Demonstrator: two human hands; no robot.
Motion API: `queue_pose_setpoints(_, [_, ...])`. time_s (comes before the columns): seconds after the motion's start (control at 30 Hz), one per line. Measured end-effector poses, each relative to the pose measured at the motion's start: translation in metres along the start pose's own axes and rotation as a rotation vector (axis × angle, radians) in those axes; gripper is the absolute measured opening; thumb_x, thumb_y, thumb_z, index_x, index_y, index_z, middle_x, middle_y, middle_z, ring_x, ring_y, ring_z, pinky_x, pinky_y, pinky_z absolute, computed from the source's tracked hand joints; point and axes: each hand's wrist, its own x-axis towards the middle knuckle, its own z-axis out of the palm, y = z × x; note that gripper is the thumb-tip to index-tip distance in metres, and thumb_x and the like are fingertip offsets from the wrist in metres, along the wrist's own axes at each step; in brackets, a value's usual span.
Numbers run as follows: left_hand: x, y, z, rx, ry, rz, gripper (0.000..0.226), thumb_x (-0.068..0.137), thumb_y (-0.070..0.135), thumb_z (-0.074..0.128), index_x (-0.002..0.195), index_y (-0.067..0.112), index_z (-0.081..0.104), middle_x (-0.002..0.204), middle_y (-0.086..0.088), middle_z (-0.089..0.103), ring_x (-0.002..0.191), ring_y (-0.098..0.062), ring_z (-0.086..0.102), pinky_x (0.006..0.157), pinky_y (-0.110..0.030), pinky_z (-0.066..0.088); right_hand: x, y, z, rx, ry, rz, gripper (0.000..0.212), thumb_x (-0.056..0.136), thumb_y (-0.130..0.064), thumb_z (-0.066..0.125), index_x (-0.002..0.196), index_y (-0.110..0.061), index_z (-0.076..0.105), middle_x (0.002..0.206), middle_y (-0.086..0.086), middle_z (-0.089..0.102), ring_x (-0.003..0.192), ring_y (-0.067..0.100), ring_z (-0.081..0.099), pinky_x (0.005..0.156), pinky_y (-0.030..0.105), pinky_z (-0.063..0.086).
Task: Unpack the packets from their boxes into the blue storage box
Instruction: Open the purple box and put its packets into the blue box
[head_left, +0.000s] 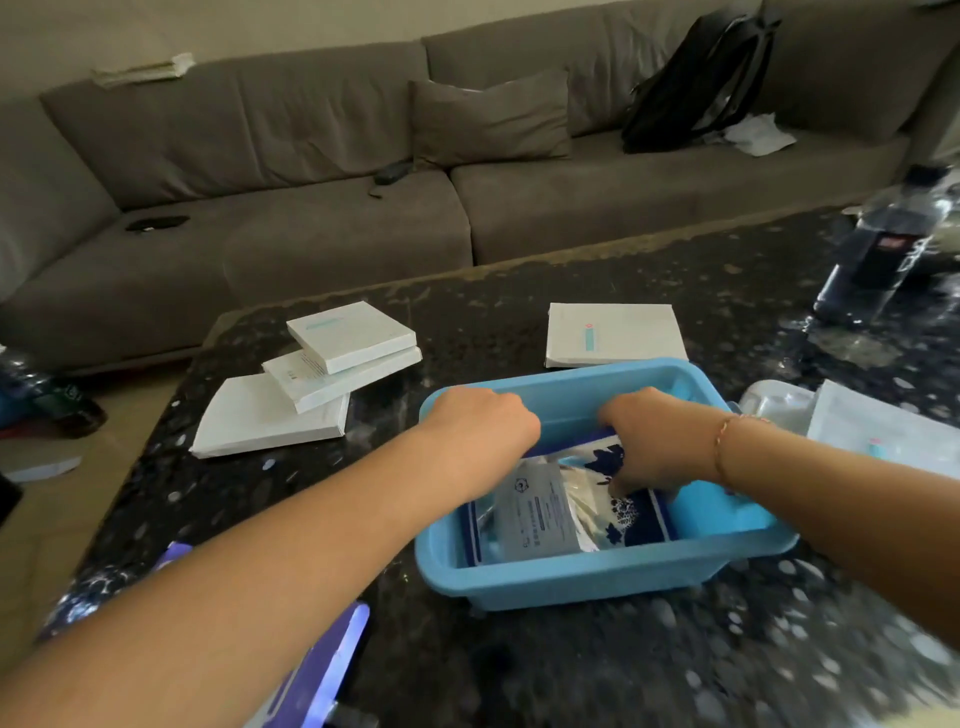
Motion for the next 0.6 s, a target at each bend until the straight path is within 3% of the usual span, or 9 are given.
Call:
queue_pose_setpoints(0.1, [0.001,0.005,0.001,0.016,-0.045,0.008,0.025,0.085,-0.004,0.057,0.086,0.019,0.046,0.075,0.0,0.037,0.077,-0.025,0.045,0.062,-0.037,0.037,0.0,0.001,0.005,-0.005,-0.009,0.015,0.043,0.081,-0.034,0.076,0.115,-0.013,0.057,0.106,0.004,0.066,0.062,0.01,0.059,0.057,0.02,0.054])
queue_pose_setpoints(0.2, [-0.001,0.006,0.004,0.021,-0.055,0.0,0.024,0.086,-0.003,0.057,0.083,0.017,0.044,0.075,-0.001,0.037,0.075,-0.025,0.044,0.062,-0.036,0.037,-0.005,0.0,0.009,-0.115,0.068,-0.005,0.04,0.085,-0.032,0.072,0.116,-0.014,0.056,0.112,0.004,0.064,0.093,0.019,0.065,0.079,0.027,0.054])
queue_pose_setpoints(0.3, [-0.003,0.007,0.003,-0.007,-0.065,-0.007,0.022,0.087,-0.001,0.056,0.082,0.018,0.045,0.078,-0.001,0.04,0.079,-0.026,0.051,0.064,-0.036,0.038,-0.011,-0.001,0.009,-0.209,0.157,-0.061,0.029,0.09,-0.023,0.064,0.116,-0.013,0.055,0.114,0.007,0.061,0.101,0.024,0.063,0.078,0.029,0.049])
queue_pose_setpoints(0.4, [-0.003,0.011,0.006,-0.036,-0.094,0.009,0.017,0.088,0.0,0.056,0.087,0.016,0.051,0.075,-0.001,0.041,0.082,-0.027,0.055,0.065,-0.037,0.041,-0.013,-0.002,0.01,-0.266,0.013,-0.163,0.03,0.089,-0.02,0.065,0.119,-0.016,0.061,0.117,0.004,0.064,0.104,0.022,0.062,0.085,0.027,0.051])
queue_pose_setpoints(0.43, [-0.004,0.012,0.007,-0.058,-0.125,0.022,0.014,0.088,0.002,0.058,0.094,0.014,0.056,0.082,-0.002,0.049,0.084,-0.027,0.056,0.065,-0.037,0.044,-0.012,-0.001,0.012,-0.273,-0.063,-0.193,0.036,0.088,-0.021,0.067,0.124,-0.021,0.062,0.121,0.001,0.063,0.107,0.022,0.061,0.091,0.029,0.051])
queue_pose_setpoints(0.5, [-0.005,0.013,0.012,-0.095,-0.199,0.04,0.028,0.088,0.007,0.062,0.113,0.018,0.064,0.104,-0.004,0.061,0.091,-0.027,0.061,0.067,-0.036,0.046,-0.011,-0.001,0.015,-0.276,-0.175,-0.24,0.043,0.09,-0.021,0.064,0.131,-0.032,0.058,0.129,-0.002,0.059,0.114,0.023,0.057,0.1,0.035,0.048])
queue_pose_setpoints(0.6, [-0.004,0.012,0.015,-0.099,-0.248,0.084,0.035,0.087,0.011,0.065,0.12,0.024,0.066,0.111,-0.003,0.063,0.091,-0.026,0.062,0.067,-0.035,0.049,-0.008,0.002,0.02,-0.307,-0.232,-0.322,0.044,0.093,-0.025,0.059,0.134,-0.039,0.054,0.133,-0.004,0.058,0.119,0.022,0.054,0.105,0.037,0.044])
